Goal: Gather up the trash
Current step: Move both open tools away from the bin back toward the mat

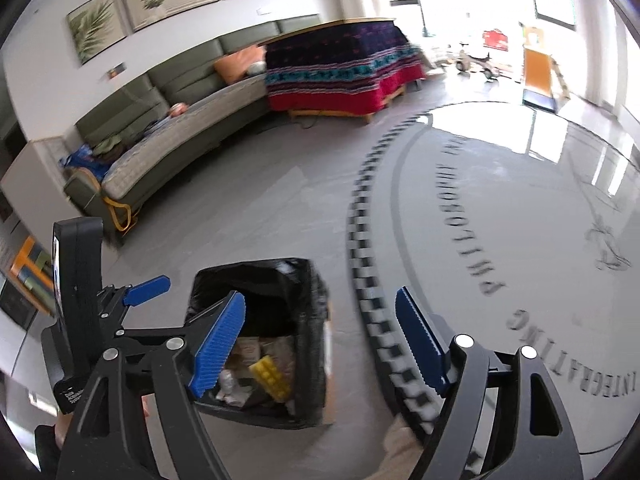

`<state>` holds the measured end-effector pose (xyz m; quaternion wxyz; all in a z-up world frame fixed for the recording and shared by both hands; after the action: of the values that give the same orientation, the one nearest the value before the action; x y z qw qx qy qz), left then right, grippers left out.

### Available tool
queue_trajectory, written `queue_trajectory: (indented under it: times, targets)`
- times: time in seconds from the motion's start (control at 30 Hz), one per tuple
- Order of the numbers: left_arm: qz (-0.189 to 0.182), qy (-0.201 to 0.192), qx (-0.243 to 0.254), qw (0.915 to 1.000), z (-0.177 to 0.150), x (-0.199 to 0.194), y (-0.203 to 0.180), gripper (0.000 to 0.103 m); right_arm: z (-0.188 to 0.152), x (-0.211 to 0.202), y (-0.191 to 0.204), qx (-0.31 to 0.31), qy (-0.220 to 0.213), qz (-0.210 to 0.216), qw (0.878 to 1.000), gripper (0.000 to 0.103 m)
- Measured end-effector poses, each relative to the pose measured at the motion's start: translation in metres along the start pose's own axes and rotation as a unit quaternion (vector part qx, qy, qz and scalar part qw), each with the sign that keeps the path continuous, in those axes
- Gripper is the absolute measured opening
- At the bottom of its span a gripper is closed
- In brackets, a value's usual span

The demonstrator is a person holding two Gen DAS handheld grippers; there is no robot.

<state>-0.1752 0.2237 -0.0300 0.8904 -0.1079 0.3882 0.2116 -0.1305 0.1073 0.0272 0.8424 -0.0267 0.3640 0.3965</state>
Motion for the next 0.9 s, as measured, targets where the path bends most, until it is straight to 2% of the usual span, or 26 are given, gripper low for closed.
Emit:
queue_trajectory:
  times: [0.5,0.9]
  targets:
    - [-0.070,0.013,0.067,0.9952,0.010,0.016,-0.119,0.097,-0.010,-0.040,-0.128,0.086,-0.023,-0.077,0.993,0.078]
    - [-0.114,0.008,0.121,0.9862,0.037,0.031,-0.221,0.097,-0.015,-0.068,-0.233,0.135,-0.046,-0.157,0.977,0.081]
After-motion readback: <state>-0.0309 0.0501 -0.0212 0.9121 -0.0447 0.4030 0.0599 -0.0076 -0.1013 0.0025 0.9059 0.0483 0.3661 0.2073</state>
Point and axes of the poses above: each gripper's, at about its wrist camera, not at the fingertips, and x roughly the way its jaws point, y to its left, z to its top, the point moved 10 cm from there along x, roughly the way its jaws point, and after that the axes turned 5 degrees about -y, right-handed, at the moved point
